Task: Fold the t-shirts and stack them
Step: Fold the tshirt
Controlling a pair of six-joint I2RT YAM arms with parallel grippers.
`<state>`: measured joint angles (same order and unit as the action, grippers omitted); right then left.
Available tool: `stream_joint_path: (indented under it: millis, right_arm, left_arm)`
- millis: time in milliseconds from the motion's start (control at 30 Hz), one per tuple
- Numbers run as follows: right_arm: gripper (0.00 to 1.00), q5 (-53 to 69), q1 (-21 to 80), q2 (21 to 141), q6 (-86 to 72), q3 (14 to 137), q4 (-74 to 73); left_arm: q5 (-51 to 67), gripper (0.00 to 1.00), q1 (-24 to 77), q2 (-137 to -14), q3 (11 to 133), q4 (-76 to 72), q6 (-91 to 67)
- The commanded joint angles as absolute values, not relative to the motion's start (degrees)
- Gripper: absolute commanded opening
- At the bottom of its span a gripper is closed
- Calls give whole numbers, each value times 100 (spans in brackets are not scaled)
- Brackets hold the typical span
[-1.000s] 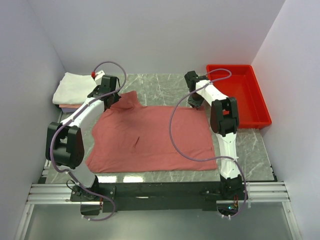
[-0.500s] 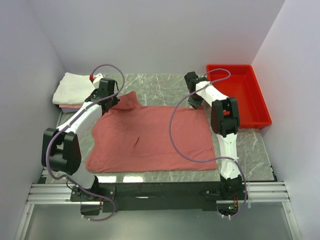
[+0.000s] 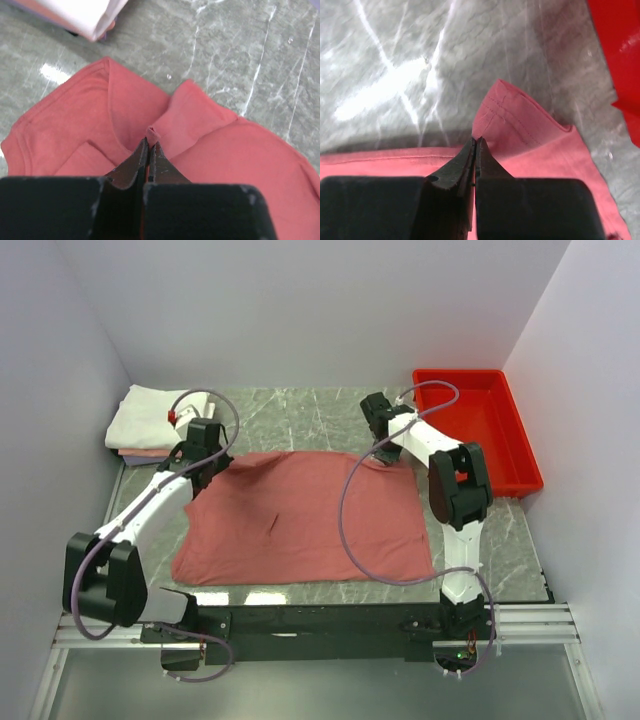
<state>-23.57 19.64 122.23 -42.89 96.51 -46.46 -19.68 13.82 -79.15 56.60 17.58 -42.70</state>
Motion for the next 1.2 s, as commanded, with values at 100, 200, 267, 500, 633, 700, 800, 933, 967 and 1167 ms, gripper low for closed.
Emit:
stream_joint_path:
  millis: [100,200,267,500,633,700,800,933,967,1167]
  right_arm:
    - [0,-2803,2179,11356,-4333,8905,-4298]
    - [0,-2813,2224,10970,-4350,8509,-4201]
    - [0,-2786,2285,10803,-4316,8228,-4096]
    - [0,-2760,2399,10223,-4175,7559,-4008]
    - [0,-2690,2399,10046,-4113,7330,-3920]
    - [0,-2724,2417,9941,-4087,7269,-3937]
    - [0,-2707,2426,9783,-4035,7137,-3938]
    - [0,-2681,2426,9598,-3982,7005,-3973]
    - [0,-2689,2417,9554,-3964,6979,-3990]
    - [0,-2646,2435,9273,-3929,6812,-4087]
  left_arm:
    - [-1801,0,1415,-7217,5177,1564,-4465]
    - [-1863,0,1406,-6926,4949,1608,-4535]
    - [-1889,0,1415,-6707,4764,1643,-4631]
    - [-2083,0,1415,-5986,4141,2029,-5009]
    - [-2328,0,1415,-5450,3868,2397,-5273]
    - [-2557,0,1415,-5134,3780,2583,-5439]
    - [-2628,0,1415,-4747,3560,2803,-5694]
    - [-2733,0,1415,-4272,3323,3128,-6038]
    - [-2742,0,1415,-4097,3287,3155,-6099]
    - [-2812,0,1424,-3543,3138,3568,-6407]
